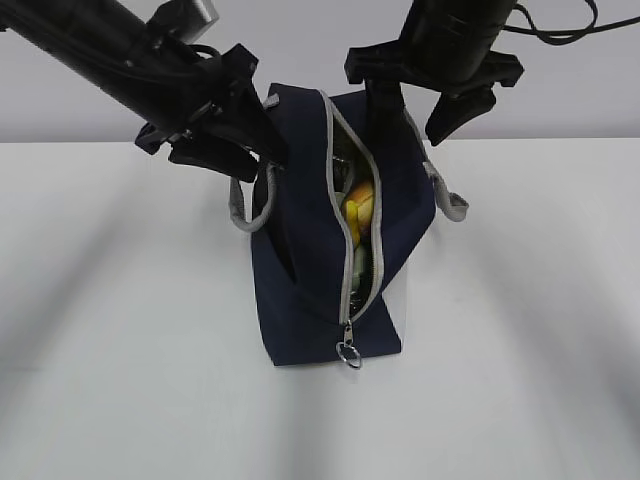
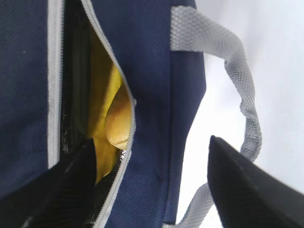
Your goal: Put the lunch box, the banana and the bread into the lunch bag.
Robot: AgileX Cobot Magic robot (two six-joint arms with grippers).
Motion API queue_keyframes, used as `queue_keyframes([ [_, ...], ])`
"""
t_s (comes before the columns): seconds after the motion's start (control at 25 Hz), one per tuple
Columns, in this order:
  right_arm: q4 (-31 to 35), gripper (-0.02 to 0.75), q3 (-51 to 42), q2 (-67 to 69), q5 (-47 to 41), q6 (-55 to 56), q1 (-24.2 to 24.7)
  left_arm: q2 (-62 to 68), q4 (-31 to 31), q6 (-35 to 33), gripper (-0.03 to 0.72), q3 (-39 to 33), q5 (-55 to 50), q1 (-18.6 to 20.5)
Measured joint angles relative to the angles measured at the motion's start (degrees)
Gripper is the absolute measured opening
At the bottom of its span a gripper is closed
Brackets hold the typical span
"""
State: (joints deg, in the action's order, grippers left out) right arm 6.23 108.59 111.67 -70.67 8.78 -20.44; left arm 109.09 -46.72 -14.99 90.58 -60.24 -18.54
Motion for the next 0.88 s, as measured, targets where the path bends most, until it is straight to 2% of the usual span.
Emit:
queue_keyframes([
  [0.32, -0.13, 0.496, 0.00, -2.09, -0.31, 0.11, 0.00, 0.00, 5.91, 0.87, 0.393, 5.31, -8.66, 0.00],
  [0.52, -4.50, 0.493, -1.46, -7.04, 0.49, -0.23, -0.53, 0.00, 13.14, 3.95, 0.394, 7.09, -9.39, 0.00],
  [0.72, -7.74, 0.490, -12.36, -13.76, 8.69, -0.23, -3.73, -1.47, 21.36, 7.07, 0.394, 7.09, -10.03, 0.00],
  [0.88, -7.74, 0.490, -26.36, -21.25, 22.19, -0.23, -6.11, -3.60, 24.34, 7.70, 0.393, 6.72, -10.15, 0.00],
])
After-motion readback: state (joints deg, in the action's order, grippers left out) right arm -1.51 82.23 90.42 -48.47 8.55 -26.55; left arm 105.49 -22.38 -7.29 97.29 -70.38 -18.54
